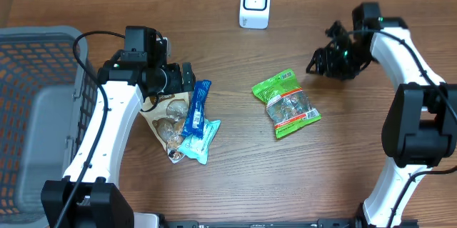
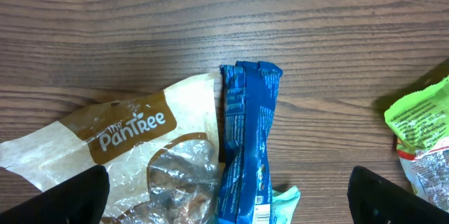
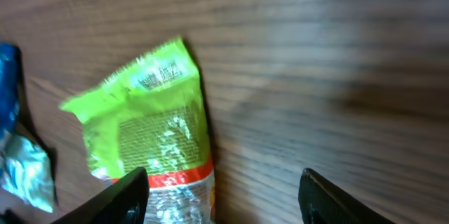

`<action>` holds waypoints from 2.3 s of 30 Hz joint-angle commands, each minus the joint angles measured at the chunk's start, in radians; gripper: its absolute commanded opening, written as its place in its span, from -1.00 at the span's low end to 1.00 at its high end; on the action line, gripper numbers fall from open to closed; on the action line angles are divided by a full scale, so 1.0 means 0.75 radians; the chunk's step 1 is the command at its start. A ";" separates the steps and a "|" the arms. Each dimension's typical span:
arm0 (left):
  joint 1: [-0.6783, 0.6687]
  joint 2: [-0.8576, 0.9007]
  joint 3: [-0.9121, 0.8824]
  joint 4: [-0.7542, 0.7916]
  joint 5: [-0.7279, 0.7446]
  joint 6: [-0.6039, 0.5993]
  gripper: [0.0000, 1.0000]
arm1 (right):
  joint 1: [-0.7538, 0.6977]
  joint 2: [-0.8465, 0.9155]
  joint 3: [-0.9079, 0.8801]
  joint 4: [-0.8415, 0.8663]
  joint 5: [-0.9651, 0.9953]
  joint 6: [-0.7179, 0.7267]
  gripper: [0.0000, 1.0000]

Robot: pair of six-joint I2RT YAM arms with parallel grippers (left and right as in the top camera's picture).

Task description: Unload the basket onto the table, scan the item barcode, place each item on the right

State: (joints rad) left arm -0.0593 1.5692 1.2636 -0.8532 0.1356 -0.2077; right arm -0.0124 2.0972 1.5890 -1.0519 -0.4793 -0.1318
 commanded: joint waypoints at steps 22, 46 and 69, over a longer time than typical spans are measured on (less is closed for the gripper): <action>-0.009 0.009 0.004 0.001 -0.017 0.002 0.99 | 0.176 -0.012 -0.497 0.393 -0.247 -0.078 -0.42; -0.009 0.009 0.004 0.001 -0.017 0.002 1.00 | -0.051 -0.374 -0.328 0.456 -0.500 0.953 -0.92; -0.009 0.009 0.004 0.001 -0.017 0.002 1.00 | 0.097 -0.724 -0.328 0.651 -0.251 1.923 -0.93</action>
State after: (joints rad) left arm -0.0593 1.5692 1.2636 -0.8524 0.1329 -0.2077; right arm 0.0238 1.5791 1.3094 -0.5602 -0.7082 1.2167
